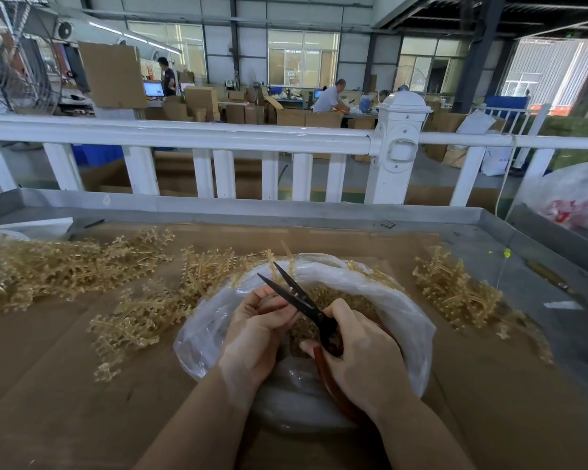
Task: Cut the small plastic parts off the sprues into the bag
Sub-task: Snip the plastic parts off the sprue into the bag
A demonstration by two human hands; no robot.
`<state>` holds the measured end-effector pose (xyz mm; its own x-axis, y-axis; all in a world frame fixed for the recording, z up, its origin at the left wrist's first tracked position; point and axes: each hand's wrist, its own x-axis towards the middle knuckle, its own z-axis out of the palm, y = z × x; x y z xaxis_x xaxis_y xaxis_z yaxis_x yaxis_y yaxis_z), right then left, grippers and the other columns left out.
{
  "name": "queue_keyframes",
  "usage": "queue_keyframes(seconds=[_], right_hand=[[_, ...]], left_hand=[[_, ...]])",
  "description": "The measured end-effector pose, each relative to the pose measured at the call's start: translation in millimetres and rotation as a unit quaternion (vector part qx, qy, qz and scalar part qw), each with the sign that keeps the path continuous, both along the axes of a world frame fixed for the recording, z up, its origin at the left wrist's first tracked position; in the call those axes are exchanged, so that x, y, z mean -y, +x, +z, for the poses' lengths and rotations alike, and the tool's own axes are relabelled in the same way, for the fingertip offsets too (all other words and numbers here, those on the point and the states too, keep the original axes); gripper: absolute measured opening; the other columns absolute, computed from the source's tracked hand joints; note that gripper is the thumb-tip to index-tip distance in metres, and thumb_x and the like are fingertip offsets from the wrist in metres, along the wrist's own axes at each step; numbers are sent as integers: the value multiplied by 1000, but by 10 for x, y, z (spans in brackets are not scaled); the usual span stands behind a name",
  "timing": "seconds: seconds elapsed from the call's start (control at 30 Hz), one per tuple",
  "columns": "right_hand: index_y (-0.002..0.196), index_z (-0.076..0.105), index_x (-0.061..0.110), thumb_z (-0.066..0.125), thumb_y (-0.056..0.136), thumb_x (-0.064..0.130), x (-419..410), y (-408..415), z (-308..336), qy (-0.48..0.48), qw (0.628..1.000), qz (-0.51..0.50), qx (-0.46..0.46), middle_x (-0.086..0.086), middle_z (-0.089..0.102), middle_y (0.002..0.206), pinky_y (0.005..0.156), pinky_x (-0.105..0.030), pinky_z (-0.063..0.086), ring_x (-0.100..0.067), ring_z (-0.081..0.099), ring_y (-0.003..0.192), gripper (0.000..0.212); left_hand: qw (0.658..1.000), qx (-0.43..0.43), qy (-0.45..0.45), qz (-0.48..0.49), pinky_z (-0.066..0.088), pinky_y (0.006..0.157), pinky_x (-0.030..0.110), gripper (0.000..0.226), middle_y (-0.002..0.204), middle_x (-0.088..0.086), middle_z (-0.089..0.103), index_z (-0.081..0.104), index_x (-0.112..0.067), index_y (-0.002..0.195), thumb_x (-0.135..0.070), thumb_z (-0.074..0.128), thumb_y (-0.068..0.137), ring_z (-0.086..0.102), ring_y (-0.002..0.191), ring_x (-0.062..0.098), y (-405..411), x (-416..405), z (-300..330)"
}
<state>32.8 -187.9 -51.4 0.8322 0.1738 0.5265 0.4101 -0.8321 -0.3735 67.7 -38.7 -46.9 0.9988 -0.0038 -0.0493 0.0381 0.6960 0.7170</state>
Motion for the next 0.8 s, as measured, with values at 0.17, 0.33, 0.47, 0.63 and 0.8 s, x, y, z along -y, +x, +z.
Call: queue_keyframes(seconds=[0.17,0.33,0.47,0.63,0.8], right_hand=[[95,52,24,68,78,51,-5,-2,9,-3,1000,-1,6,10,60,79,60,-19,43,-9,57,71,36],[100,55,23,69,79,51,4,6,7,-10,1000,-2,9,10,64,83,63,-16,44,-8,61,74,37],[101,53,24,67,79,52,4,10,13,-10,1000,2,9,9,65,83,63,-20,47,-9,62,75,38],[94,54,24,72,74,52,-6,-6,19,-18,999,-16,31,11,64,75,53,-17,39,-9,61,65,39],[94,56,25,70,74,52,3,-7,17,4,999,-9,32,11,61,81,63,-22,49,-9,59,74,37]], left_hand=[[1000,7,3,5,56,58,22,29,71,11,68,58,1,83,22,49,66,71,67,18,-19,15,26],[1000,-5,12,14,55,56,20,29,71,9,65,56,-1,78,25,43,79,70,64,14,-9,21,29],[1000,-14,11,14,55,57,19,29,73,9,64,57,-1,83,25,42,81,69,63,13,-9,23,32],[1000,-19,8,11,56,58,19,31,80,8,56,54,-5,82,23,42,82,68,63,10,-11,23,41],[999,-27,-17,1,56,59,20,31,85,10,61,59,-5,90,20,41,84,67,73,14,-4,-28,29]])
